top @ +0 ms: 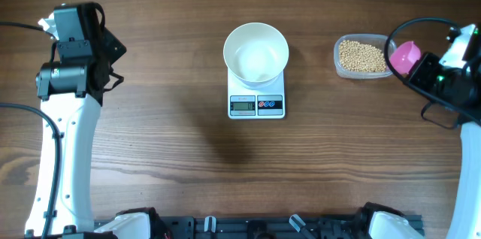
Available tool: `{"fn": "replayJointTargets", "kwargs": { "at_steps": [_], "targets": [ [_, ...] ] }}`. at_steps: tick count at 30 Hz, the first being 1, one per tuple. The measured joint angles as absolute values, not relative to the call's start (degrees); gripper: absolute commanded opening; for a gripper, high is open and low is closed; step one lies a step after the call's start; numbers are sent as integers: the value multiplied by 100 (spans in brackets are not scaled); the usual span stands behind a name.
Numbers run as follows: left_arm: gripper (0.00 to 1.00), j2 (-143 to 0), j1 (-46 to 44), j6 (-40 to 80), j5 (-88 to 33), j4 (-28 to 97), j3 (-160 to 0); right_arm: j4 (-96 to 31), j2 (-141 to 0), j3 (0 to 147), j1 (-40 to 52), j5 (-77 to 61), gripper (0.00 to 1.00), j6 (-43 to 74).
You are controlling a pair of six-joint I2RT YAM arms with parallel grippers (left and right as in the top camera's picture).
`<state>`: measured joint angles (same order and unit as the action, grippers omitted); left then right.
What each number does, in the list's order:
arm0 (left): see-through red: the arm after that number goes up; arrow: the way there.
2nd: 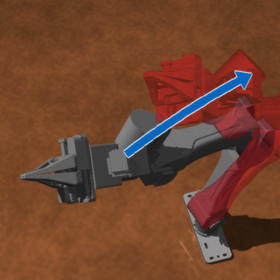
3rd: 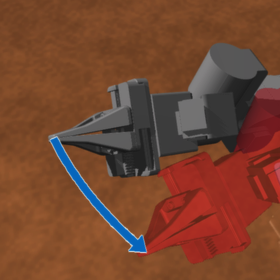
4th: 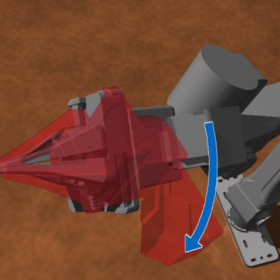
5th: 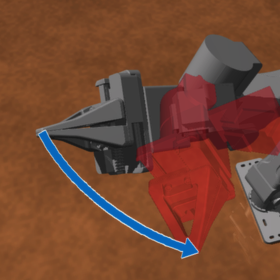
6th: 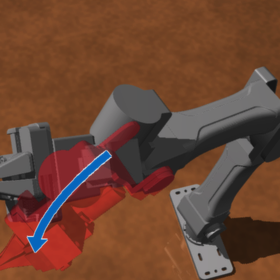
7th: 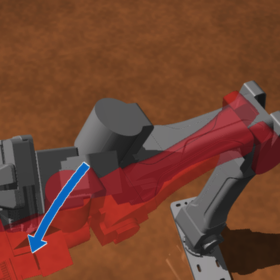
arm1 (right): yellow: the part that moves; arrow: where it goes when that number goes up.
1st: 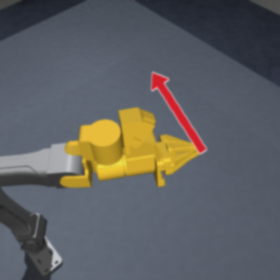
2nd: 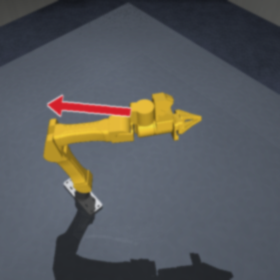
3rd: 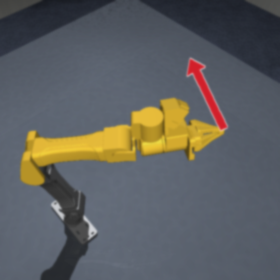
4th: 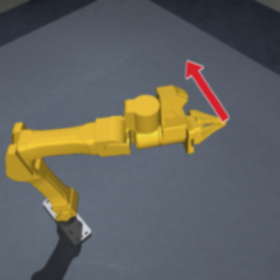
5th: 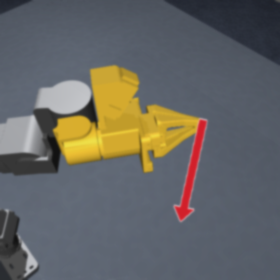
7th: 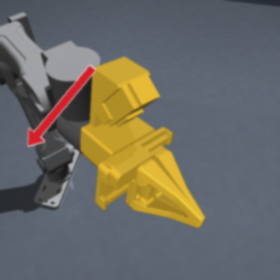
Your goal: Scoop item into bowl and weigh 150g on scale
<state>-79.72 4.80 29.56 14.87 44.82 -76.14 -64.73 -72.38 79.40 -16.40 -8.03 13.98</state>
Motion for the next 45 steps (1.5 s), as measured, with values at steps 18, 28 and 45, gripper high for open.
{"fn": "replayJointTargets", "kwargs": {
  "at_steps": [18, 28, 45],
  "targets": [
    [4, -7972, 480, 2941, -104, 4864, -7614, -5666, -7725, 7940, -1627, -464, 4, -642],
    [4, -7972, 480, 2939, -167, 4838, -7614, -5522, -8265, 7940, -1350, -781, 4, -1433],
    [4, -7972, 480, 2939, -167, 4842, -7614, -5537, -8560, 7940, -1341, -875, 4, -1570]
  ]
}}
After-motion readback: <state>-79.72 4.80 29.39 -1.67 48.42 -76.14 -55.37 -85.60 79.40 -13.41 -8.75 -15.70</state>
